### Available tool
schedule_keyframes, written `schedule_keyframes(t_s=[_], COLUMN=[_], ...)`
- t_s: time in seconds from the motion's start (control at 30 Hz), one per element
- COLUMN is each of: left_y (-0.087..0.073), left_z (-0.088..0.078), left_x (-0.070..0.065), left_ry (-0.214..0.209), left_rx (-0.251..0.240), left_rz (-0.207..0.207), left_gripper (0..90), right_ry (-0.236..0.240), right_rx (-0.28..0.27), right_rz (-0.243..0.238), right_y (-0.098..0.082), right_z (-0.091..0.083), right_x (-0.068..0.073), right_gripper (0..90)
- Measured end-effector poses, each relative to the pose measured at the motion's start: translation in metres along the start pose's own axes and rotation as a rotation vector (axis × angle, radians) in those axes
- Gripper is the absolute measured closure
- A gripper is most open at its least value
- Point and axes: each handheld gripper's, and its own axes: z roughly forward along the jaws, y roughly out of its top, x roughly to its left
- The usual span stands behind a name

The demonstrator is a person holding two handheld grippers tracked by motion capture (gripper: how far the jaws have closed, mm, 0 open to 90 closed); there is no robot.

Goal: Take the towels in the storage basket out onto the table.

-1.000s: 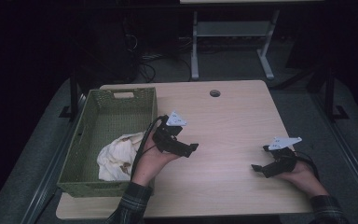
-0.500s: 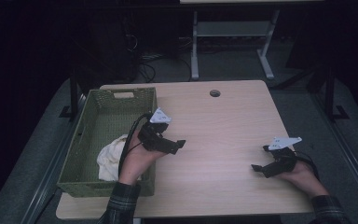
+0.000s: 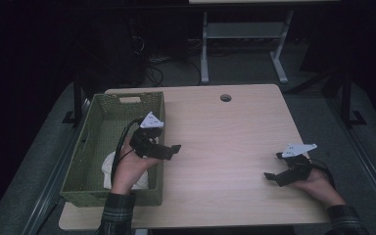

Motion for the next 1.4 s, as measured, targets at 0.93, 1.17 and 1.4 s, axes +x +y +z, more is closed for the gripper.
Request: schedule_keyframes(t_s=[0.93,1.17,1.4], left_y=[-0.036,-0.048,-0.06], left_z=[-0.03,-0.034,-0.037], left_x=[0.043,0.056,0.07], left_ry=[0.104,0.137,0.165], left_rx=[0.051,0.074,0.085], left_rz=[-0.096,-0.126,-0.147], left_gripper=[12.7,12.8,12.8], right_ry=[0.0,0.0,0.0], right_rx=[0.0,0.0,0.0], right_rz=[-0.001,0.0,0.0], right_y=[0.0,0.0,0.0], right_z=[0.0,0.0,0.0], right_x=[0.0,0.0,0.0], right_gripper=[2.2,2.2,2.2])
